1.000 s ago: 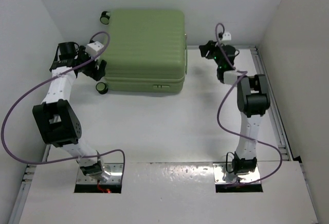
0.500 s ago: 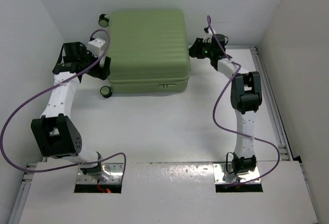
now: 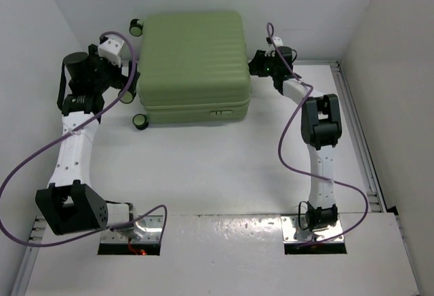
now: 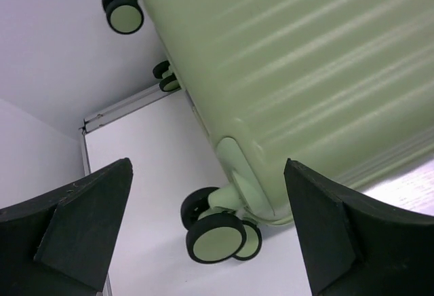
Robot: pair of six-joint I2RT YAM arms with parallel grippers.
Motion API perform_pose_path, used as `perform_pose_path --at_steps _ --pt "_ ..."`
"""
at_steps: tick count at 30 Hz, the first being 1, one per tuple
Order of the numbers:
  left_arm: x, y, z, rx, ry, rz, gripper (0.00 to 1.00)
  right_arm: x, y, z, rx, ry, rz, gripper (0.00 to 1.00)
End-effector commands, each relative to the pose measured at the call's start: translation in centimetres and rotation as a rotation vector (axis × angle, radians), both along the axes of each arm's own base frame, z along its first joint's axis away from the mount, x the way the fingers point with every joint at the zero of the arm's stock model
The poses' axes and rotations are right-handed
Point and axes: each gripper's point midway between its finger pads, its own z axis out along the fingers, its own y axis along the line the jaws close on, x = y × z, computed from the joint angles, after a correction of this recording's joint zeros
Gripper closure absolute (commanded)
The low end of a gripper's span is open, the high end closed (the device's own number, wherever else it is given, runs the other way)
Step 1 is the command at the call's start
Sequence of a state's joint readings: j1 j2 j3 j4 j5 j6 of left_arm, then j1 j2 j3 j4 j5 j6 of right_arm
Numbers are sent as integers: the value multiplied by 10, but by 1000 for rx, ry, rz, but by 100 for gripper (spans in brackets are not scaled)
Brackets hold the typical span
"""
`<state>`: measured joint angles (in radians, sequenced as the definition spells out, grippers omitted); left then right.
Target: Pack the luggage
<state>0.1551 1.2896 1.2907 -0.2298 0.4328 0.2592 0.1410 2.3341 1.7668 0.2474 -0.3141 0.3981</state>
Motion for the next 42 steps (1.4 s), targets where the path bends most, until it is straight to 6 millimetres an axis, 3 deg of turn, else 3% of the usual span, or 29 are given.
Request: perform_pose_path --at_steps 1,8,15,18,19,25,30,31,32,33,34,37,39,42 --pt "3 5 11 -57 -46 1 1 -1 -7 -47 -92 44 -67 55" --pt "12 17 5 -96 -25 22 1 -1 -13 -51 -119 46 -70 55" --pt "14 16 6 -98 -25 13 1 2 -19 -90 -169 131 -80 56" --pt "14 16 6 -98 -25 13 1 14 -17 -82 -169 121 -83 59" --pt "16 16 8 -97 -27 13 1 11 -21 -90 -180 166 -99 59" --pt "21 18 9 -97 -28 13 1 4 -24 -96 -212 218 -67 63" --pt "24 18 17 -94 -43 12 1 3 -22 -92 -188 248 -70 65" --pt "24 18 17 -94 -43 12 1 -10 -24 -96 -173 271 -69 65" --pt "24 18 17 -94 -43 12 1 6 -22 -70 -131 129 -70 65" --pt "24 18 17 -94 -43 12 1 5 -24 -38 -107 64 -73 63" --pt "24 18 17 -94 -43 12 1 -14 -25 -67 -89 127 -69 61" --pt "26 19 9 -98 -25 13 1 -15 -27 -42 74 144 -32 56" --pt "26 19 9 -98 -25 13 1 -12 -18 -15 134 81 19 55" --pt "26 17 11 -106 -31 5 1 -2 -20 16 170 30 14 55"
